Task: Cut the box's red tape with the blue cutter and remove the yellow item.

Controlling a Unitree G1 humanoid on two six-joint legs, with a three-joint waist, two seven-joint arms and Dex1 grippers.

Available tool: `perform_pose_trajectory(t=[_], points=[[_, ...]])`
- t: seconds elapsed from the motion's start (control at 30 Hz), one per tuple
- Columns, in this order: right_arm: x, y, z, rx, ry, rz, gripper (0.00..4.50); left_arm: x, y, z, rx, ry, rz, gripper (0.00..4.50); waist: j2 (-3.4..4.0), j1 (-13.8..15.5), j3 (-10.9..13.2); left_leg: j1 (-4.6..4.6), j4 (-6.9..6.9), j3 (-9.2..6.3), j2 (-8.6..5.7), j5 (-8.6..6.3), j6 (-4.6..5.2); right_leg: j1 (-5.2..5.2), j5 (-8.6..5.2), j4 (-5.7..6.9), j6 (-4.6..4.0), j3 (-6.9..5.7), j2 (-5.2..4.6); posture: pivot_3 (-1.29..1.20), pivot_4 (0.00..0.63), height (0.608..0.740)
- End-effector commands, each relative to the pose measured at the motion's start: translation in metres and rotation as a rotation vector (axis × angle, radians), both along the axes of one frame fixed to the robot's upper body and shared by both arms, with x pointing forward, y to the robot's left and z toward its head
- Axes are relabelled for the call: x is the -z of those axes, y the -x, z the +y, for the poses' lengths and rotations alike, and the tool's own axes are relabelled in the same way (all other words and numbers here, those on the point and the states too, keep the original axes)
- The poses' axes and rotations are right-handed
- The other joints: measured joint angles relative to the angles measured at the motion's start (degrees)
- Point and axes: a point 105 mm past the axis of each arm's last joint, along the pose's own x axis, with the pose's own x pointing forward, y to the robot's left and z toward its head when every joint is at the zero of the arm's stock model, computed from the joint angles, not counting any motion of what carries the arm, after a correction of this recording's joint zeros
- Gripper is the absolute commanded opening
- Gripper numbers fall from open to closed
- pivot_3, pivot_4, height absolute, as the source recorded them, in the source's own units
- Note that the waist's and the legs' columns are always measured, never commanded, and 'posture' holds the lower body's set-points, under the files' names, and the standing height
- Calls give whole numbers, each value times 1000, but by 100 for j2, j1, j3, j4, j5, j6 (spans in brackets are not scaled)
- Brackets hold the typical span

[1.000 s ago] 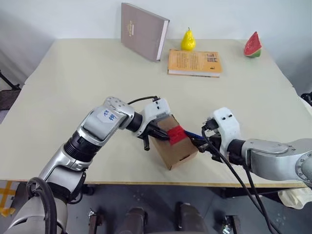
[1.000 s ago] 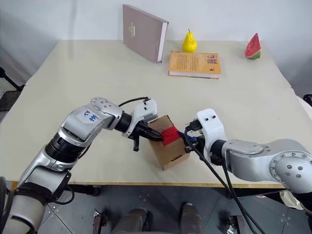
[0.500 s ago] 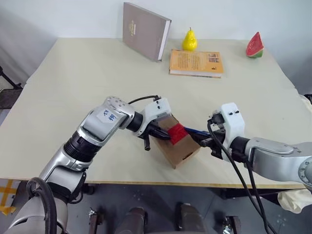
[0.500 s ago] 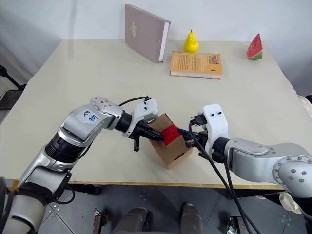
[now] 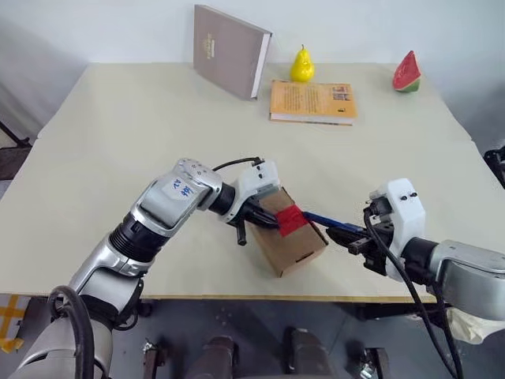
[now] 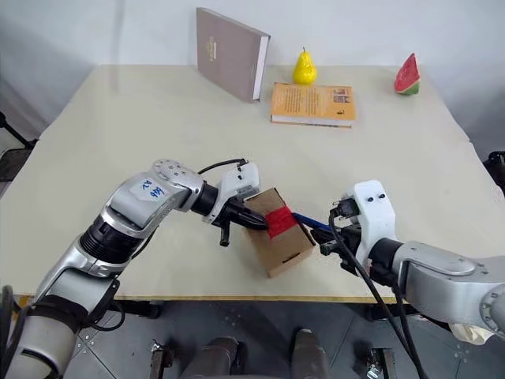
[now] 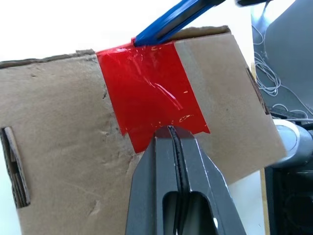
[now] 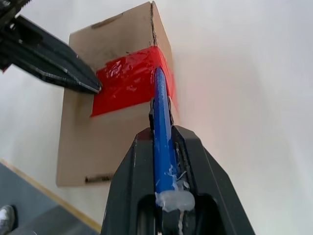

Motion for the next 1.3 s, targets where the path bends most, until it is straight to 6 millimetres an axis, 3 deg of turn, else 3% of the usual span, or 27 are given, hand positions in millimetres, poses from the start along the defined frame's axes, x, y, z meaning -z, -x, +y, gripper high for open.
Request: perform_pose_trajectory(t=[0.03, 0.3, 1.03, 1.3], points=[[-9, 9, 8, -73, 18, -55, 153, 14, 1, 0, -3, -38, 39, 0, 0, 7, 0, 3, 0, 0, 0, 0, 0, 0, 0, -2, 0, 0, 0, 0, 150, 740], [0, 8, 4, -79, 74, -58, 153, 15, 0, -1, -1, -36, 39, 0, 0, 25, 0, 0, 0, 0, -2, 0, 1, 2, 0, -3, 0, 1, -2, 0, 150, 740], [0, -22, 29, -204, 93, -135, 153, 17, -2, -4, -3, -32, 50, 0, 0, -54, -2, 23, 3, 17, 1, 3, -5, 2, 0, 1, -1, 25, 3, 0, 150, 740], [-13, -25, 27, -319, 221, -163, 153, 22, -12, 4, -28, -45, 44, 0, 2, -41, -4, 21, 3, 17, 0, 3, -5, 1, 0, 0, -1, 24, 2, 0, 150, 740]])
